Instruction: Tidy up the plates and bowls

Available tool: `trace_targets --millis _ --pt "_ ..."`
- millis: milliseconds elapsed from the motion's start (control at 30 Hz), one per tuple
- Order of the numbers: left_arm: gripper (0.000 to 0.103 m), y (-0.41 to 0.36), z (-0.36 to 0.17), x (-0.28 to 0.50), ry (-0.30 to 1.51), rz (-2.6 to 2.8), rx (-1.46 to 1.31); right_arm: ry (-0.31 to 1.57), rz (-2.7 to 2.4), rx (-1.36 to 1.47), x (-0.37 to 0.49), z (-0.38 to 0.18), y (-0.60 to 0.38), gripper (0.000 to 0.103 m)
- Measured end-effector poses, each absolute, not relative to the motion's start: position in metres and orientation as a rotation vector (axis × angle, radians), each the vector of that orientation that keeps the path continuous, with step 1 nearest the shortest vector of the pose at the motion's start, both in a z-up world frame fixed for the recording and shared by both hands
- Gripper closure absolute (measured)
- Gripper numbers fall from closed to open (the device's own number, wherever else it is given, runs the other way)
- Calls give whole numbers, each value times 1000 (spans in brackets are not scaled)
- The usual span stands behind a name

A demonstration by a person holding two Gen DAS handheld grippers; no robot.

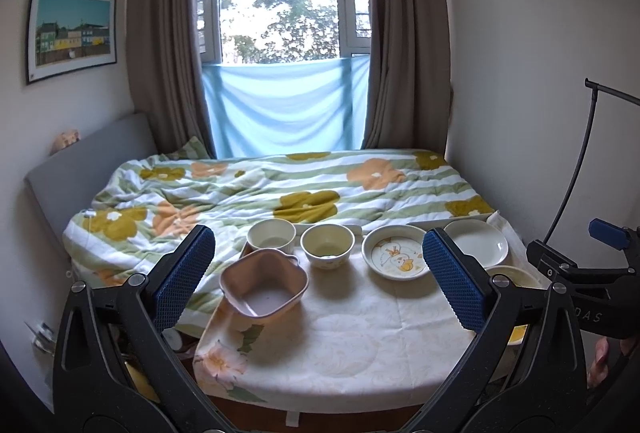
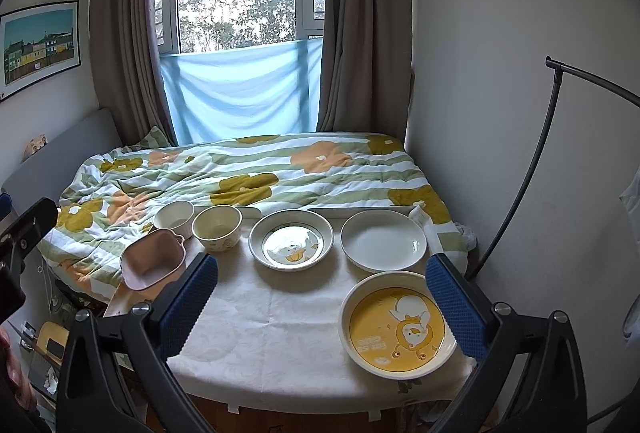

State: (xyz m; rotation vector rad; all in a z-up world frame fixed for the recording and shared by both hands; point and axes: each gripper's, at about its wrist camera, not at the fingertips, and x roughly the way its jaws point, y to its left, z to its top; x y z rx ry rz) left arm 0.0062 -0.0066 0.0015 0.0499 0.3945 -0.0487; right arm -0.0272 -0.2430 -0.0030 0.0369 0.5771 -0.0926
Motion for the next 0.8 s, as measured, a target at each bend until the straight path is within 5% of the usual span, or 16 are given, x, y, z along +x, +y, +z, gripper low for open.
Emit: trace_targets --millis 433,800 --pt "0 -23 -12 50 523 -197 96 643 -155 63 -28 -23 -253 0" --pt "0 -125 -97 122 788 -561 141 825 -190 294 -34 -98 -352 0"
